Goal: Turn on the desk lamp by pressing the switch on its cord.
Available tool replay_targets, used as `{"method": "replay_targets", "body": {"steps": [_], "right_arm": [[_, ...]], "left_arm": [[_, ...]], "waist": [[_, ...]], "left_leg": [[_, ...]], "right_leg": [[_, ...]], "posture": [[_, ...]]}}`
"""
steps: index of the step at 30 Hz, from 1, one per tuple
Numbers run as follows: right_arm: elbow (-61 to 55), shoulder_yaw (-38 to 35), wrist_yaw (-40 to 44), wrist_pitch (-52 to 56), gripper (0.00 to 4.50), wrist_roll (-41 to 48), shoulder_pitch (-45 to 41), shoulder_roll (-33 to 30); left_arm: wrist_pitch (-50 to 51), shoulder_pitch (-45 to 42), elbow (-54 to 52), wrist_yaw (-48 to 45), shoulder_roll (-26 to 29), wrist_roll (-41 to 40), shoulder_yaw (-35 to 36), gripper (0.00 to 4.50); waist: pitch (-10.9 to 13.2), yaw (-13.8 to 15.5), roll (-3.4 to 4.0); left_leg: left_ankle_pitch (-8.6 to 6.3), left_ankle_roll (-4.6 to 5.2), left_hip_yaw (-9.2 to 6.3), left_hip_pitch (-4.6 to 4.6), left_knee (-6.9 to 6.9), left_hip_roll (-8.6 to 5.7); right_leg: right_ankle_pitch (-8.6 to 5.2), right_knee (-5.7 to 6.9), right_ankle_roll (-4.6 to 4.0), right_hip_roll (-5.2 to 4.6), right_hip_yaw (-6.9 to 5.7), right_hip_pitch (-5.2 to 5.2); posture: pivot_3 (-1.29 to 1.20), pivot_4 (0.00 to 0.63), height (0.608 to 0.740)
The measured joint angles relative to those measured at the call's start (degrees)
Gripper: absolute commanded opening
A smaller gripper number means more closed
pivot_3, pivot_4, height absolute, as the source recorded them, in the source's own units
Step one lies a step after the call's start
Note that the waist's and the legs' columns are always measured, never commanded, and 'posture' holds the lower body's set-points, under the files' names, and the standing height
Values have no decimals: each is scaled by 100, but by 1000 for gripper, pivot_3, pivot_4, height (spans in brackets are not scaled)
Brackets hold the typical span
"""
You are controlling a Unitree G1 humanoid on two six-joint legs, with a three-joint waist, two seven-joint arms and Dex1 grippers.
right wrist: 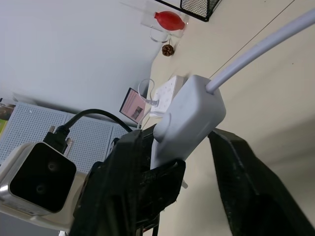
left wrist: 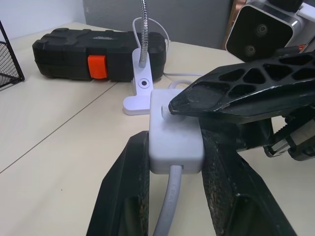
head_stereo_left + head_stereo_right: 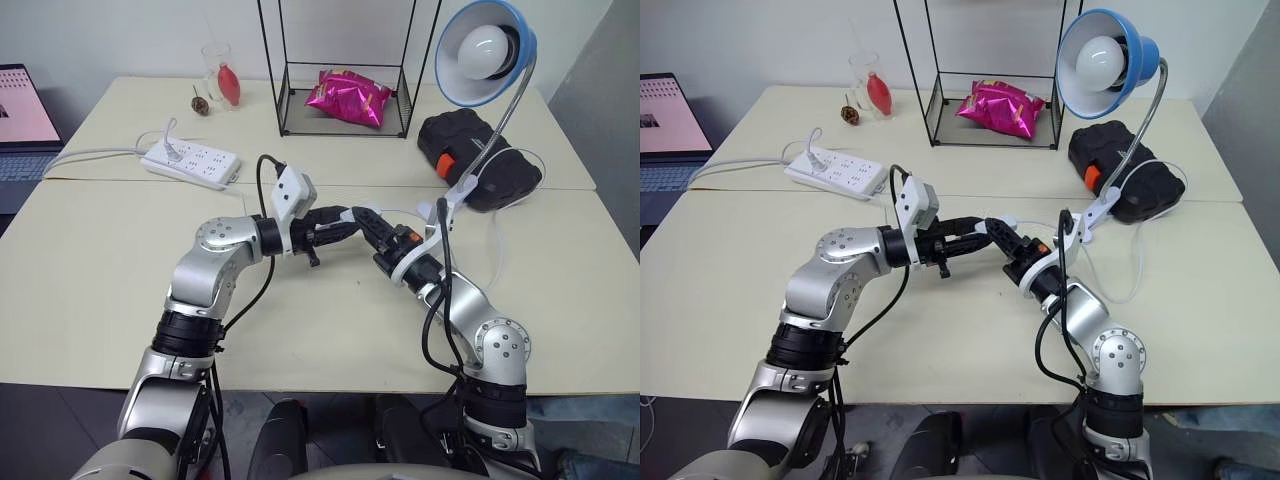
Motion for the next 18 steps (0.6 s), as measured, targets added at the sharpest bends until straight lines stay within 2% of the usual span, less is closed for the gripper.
{"method": "replay_targets", "body": {"steps": [2, 5, 18], "right_arm": [[56, 3, 4, 2, 873, 67, 2, 17], [69, 8, 26, 5, 487, 196, 4, 29], [92, 38, 121, 12, 485, 218, 3, -35]], "left_arm": [[-11, 2, -2, 9, 17, -19, 3, 1095], [-24, 6, -5, 9, 35, -63, 7, 1095], [-17, 5, -38, 30, 34, -67, 0, 1094]], "waist": [[0, -2, 0], [0, -4, 1], [0, -4, 1]], "left_leg": [[0, 0, 0, 0, 0, 0], [0, 0, 1, -1, -1, 0], [0, 0, 1, -5, -2, 0]], "right_leg": [[0, 0, 0, 0, 0, -1], [0, 0, 0, 0, 1, -1], [0, -1, 0, 0, 1, -7]], "posture": [[0, 150, 740], [0, 150, 740], [0, 150, 740]]}}
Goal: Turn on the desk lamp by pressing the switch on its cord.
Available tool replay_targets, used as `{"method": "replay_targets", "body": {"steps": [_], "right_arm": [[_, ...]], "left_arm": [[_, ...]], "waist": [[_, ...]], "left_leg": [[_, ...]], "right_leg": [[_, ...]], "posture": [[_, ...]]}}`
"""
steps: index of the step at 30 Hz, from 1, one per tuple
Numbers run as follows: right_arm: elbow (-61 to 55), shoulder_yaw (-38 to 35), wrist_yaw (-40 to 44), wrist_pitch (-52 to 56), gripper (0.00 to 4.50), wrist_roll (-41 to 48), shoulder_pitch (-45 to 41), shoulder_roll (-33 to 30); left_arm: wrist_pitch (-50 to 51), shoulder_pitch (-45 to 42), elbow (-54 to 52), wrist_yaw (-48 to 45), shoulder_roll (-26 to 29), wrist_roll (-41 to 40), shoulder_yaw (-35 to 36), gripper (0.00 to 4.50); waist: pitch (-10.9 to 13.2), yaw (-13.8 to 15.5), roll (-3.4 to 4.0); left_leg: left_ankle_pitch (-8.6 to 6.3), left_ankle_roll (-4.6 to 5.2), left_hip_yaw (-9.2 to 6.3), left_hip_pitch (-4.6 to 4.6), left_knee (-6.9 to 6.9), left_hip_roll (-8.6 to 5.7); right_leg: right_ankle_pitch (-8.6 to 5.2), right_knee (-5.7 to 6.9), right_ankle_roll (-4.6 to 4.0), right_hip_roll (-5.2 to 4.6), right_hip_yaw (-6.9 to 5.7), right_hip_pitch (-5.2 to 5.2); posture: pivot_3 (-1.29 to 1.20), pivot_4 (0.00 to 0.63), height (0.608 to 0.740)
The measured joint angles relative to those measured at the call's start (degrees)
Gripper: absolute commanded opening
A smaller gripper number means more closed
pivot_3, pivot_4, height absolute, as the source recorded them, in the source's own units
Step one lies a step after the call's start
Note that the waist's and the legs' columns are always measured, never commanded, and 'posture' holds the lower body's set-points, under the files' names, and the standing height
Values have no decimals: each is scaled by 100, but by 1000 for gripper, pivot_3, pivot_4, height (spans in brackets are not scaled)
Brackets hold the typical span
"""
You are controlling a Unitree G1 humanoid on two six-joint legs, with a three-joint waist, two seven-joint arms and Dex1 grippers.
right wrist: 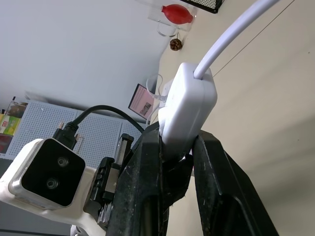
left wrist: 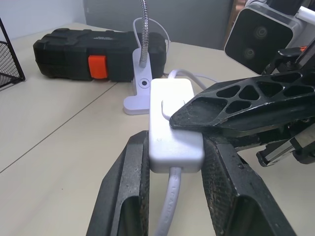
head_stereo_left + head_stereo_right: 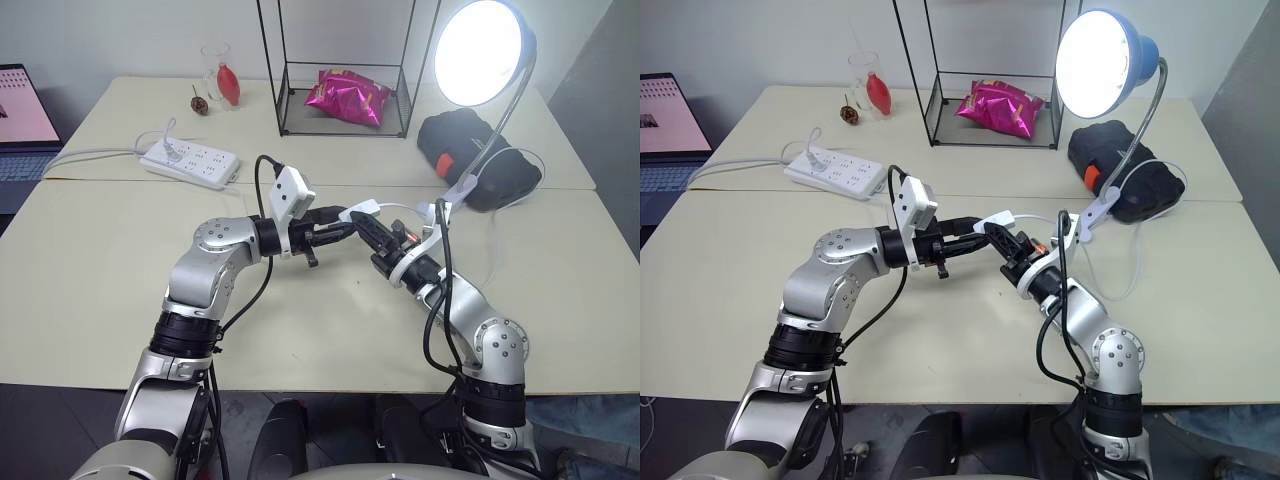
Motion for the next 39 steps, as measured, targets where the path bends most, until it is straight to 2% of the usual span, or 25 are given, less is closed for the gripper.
{"method": "replay_targets", "body": {"steps": [1, 4, 6, 7, 9, 12, 16, 18, 23, 25, 29, 32, 39], "right_arm": [[0, 0, 9, -1, 835, 1, 0, -2], [0, 2, 58, -2, 1390, 0, 1, -17], [-1, 7, 114, -2, 1914, 4, 2, -34], [-2, 9, 122, -1, 1981, 13, 2, -41], [-7, 16, 191, 28, 2533, 118, 12, -138], [-52, 19, 259, 114, 2997, 211, 47, -307], [-305, 72, 454, 412, 4047, 390, 250, -921], [-492, 113, 693, 630, 4436, 318, 357, -1485], [-1497, 473, 2032, 1024, 4500, -834, 511, -3531], [-1865, 823, 2745, 947, 4500, -1552, 409, -4367], [-2148, 1186, 4050, 389, 4500, -2979, 176, -5588], [-1996, 1167, 4690, -56, 4500, -3623, 8, -5889], [-1712, 858, 5362, -394, 4500, -4126, -134, -6022]], "left_arm": [[0, 0, -5, 4, 0, 0, 0, 1094], [10, 0, -25, 26, -8, -11, -1, 1094], [11, 0, -25, 42, -16, -17, -12, 1094], [11, -1, -26, 45, -16, -18, -13, 1094], [11, -1, -25, 93, -23, -19, -13, 1094], [11, -2, -25, 110, -30, -20, -13, 1094], [5, -1, -24, 148, -40, -17, -18, 1094], [-10, -2, -12, 193, -46, -4, -25, 1094], [-294, 62, 345, 232, -6, 238, -137, 1094], [-518, 112, 522, 202, -5, 356, -225, 1094], [-989, 308, 873, 84, 4, 599, -404, 1094], [-1404, 343, 1216, 64, -5, 798, -513, 1094], [-1981, 303, 1959, 77, -155, 1034, -547, 1094]], "waist": [[0, 0, 0], [0, 0, 0], [0, 0, 0], [0, 0, 0], [0, 0, 0], [0, 0, 0], [0, 4, 0], [0, 3, 0], [-1, 10, 1], [0, 1, 1], [0, 8, -1], [0, 19, -3], [0, 68, -4]], "left_leg": [[0, 0, 0, -3, 0, 0], [0, 0, 0, -29, 2, 0], [0, 0, -1, -39, 3, 0], [0, 0, -1, -39, 2, 0], [0, 0, -2, -43, 2, 0], [0, 0, -2, -45, 2, -1], [0, 0, -3, -48, 3, -3], [0, 0, -2, -50, 5, -5], [0, 0, -2, -49, 6, -5], [0, 0, -3, -48, 6, -3], [0, 0, -4, -48, 8, -4], [0, 0, 0, -50, 10, -5], [0, 0, -1, -52, 12, -6]], "right_leg": [[0, 0, 0, 0, 0, -4], [1, 5, 0, 0, 0, -33], [3, 7, -4, 0, -1, -43], [4, 7, -5, 0, -1, -43], [5, 5, -8, 0, -2, -44], [5, 4, -8, -1, -3, -44], [4, 3, -5, -3, -4, -44], [3, 1, -3, -3, -3, -45], [0, 0, 2, -1, -5, -46], [0, 0, 2, 4, -5, -48], [0, -3, 2, 2, -7, -47], [1, -4, 4, -1, -5, -46], [2, -3, 3, -3, -6, -45]], "posture": [[0, 150, 740], [0, 150, 740], [0, 150, 740], [0, 150, 740], [0, 150, 740], [0, 150, 740], [0, 150, 740], [0, 150, 740], [0, 150, 740], [0, 150, 740], [0, 150, 740], [0, 150, 740], [0, 150, 740]]}}
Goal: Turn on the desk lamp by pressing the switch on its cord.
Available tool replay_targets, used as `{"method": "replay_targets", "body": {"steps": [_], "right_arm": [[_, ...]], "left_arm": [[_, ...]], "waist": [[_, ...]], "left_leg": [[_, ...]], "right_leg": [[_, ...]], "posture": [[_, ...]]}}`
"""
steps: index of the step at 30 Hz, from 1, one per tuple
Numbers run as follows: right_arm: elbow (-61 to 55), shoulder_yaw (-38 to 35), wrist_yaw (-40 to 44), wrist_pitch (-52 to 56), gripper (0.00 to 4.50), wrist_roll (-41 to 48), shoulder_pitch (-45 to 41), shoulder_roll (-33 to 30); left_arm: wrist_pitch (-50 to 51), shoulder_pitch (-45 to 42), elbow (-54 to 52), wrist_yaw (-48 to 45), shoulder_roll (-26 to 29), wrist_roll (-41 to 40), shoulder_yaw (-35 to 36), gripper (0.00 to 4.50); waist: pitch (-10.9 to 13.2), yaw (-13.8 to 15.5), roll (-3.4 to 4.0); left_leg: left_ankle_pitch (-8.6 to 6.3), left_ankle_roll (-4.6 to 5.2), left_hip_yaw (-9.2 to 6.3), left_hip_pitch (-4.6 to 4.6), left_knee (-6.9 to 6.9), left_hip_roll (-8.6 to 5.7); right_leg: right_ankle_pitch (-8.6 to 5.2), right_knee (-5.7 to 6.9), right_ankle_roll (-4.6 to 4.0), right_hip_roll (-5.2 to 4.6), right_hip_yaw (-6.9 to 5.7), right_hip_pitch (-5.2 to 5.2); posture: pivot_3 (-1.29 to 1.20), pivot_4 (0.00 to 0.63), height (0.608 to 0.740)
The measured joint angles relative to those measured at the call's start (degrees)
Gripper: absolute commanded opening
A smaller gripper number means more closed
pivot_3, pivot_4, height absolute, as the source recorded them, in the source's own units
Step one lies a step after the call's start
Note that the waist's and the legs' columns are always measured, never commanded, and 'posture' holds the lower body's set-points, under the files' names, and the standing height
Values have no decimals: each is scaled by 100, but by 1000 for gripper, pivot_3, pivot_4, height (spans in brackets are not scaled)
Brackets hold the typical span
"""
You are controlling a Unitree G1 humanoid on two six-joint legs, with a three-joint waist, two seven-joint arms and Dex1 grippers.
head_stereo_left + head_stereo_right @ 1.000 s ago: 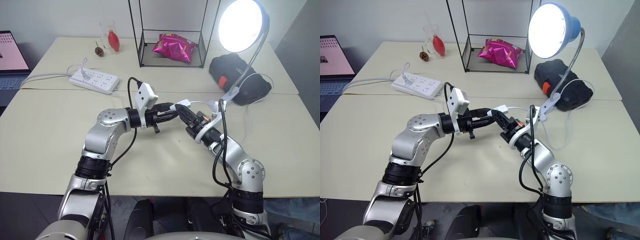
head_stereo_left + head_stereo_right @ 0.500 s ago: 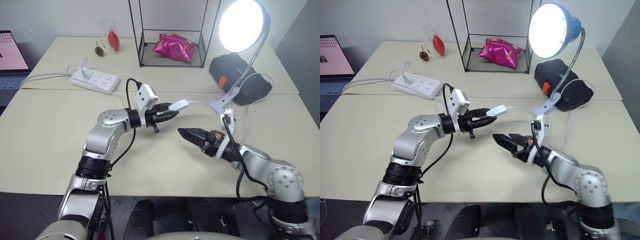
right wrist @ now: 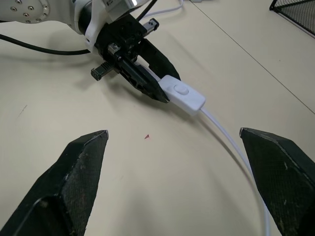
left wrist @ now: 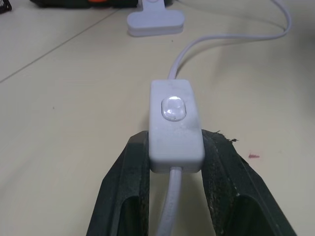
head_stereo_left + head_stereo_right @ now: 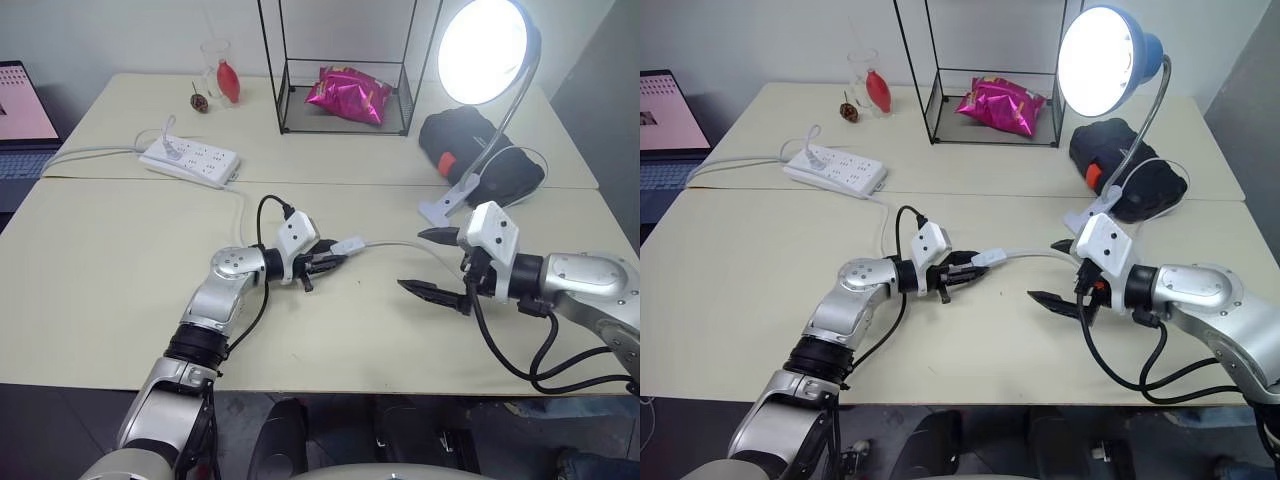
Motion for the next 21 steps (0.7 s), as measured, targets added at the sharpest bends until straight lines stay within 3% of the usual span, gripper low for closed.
{"method": "replay_targets", "body": {"steps": [3, 4, 9, 17, 21], "right_arm": [[98, -58, 26, -42, 4500, -165, -145, 60], [119, -65, 54, -44, 4500, -215, -155, 100], [124, -65, 157, -42, 4500, -276, -250, 241], [255, -59, 370, -58, 4500, -506, -319, 417], [408, -52, 640, -207, 4500, -670, -266, 406]], "left_arm": [[-73, -82, 204, -53, -86, 22, 0, 1094], [-125, -111, 260, -88, -94, 55, -1, 1809], [-193, -159, 453, -178, -85, 219, -102, 2688], [-163, -54, 85, -252, 152, 186, 10, 4465], [169, 134, -638, -221, 468, -39, 316, 4465]], "waist": [[0, 23, 0], [0, 33, 0], [0, 36, 0], [0, 35, 0], [0, 36, 0]], "left_leg": [[0, 0, -1, 0, 3, 0], [0, 0, -1, 0, 3, -1], [0, 0, -1, 0, 4, -1], [0, 0, -3, 1, 6, 1], [0, 0, -4, 2, 6, 2]], "right_leg": [[1, 3, -2, 0, -1, 0], [1, 4, -2, 0, -1, 0], [3, 4, -5, -1, -1, 0], [8, 9, -12, 0, -2, 1], [8, 11, -12, -1, -3, 1]], "posture": [[0, 150, 740], [0, 150, 740], [0, 150, 740], [0, 150, 740], [0, 150, 740]]}}
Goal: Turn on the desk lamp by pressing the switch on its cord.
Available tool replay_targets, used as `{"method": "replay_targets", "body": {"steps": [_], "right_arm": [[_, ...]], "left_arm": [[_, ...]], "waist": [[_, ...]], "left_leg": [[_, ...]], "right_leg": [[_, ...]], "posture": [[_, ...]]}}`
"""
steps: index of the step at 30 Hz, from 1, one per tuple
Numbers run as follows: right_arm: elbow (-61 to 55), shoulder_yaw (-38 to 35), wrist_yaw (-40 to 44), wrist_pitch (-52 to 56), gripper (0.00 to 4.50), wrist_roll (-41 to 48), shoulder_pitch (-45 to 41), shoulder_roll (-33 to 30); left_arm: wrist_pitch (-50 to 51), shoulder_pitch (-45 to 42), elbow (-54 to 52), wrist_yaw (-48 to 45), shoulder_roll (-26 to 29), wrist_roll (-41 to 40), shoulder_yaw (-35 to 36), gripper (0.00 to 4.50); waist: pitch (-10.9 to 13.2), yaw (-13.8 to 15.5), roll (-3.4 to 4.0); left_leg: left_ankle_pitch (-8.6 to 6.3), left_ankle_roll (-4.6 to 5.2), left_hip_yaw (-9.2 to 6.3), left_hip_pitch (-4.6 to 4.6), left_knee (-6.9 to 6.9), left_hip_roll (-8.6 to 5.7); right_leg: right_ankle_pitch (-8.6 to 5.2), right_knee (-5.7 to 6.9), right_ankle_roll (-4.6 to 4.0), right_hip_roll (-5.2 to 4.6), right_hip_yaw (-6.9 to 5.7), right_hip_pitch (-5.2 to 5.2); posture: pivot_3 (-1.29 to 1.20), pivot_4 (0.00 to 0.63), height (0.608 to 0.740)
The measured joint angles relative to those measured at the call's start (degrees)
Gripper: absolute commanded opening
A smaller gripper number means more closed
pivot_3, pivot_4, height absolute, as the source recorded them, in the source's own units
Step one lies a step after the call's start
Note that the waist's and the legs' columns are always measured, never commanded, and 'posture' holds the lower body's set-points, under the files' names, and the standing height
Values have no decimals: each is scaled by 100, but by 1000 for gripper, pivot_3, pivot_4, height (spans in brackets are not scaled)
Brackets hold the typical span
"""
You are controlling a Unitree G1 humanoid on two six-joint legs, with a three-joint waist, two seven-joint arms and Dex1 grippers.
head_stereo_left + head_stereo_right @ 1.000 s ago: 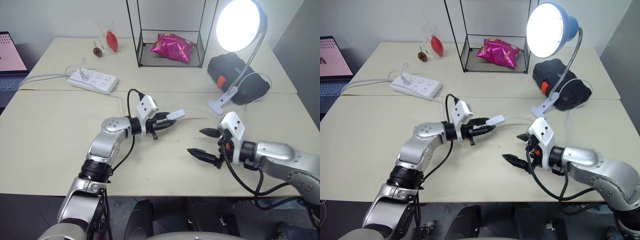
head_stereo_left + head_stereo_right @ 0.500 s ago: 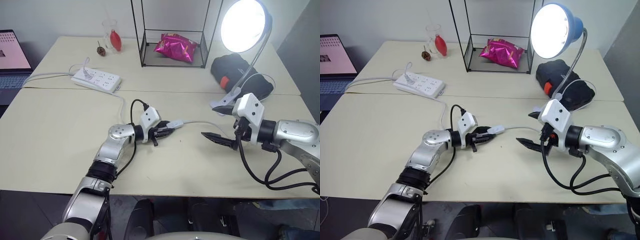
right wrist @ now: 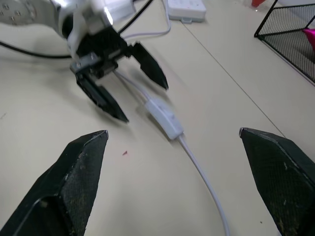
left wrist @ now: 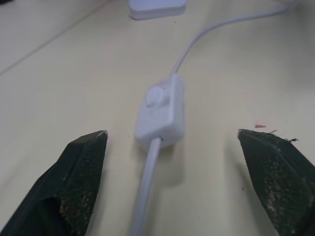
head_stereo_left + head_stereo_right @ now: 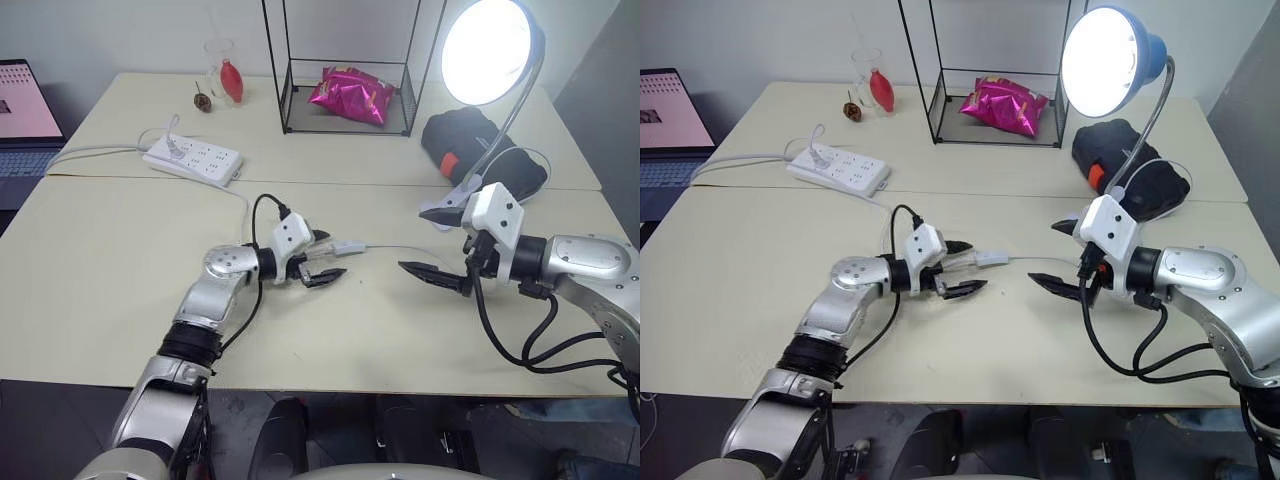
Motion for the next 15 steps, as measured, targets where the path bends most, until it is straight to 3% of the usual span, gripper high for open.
{"method": "replay_targets", "body": {"steps": [5, 9, 15], "right_arm": [[423, -160, 396, -358, 4500, -162, 130, -9], [767, -385, 746, -662, 4500, -236, 293, -77], [1227, -504, 1116, -1035, 4500, -439, 238, -103]], "left_arm": [[842, 321, -1181, 284, 537, -239, 490, 4465], [1456, 1104, -2150, 467, 1094, -496, 1099, 4465], [1963, 1675, -3003, 577, 1365, -911, 1598, 4465]], "waist": [[0, 3, 0], [0, -39, 1], [0, 13, 0]], "left_leg": [[0, 0, 0, 3, 3, -1], [0, 0, 5, 8, 1, 4], [0, 0, 4, 12, 10, 2]], "right_leg": [[-1, 1, 2, -2, 0, 4], [0, 1, 0, -3, 3, 4], [-4, 3, 12, -3, 1, 11]], "posture": [[0, 150, 740], [0, 150, 740], [0, 150, 740]]}}
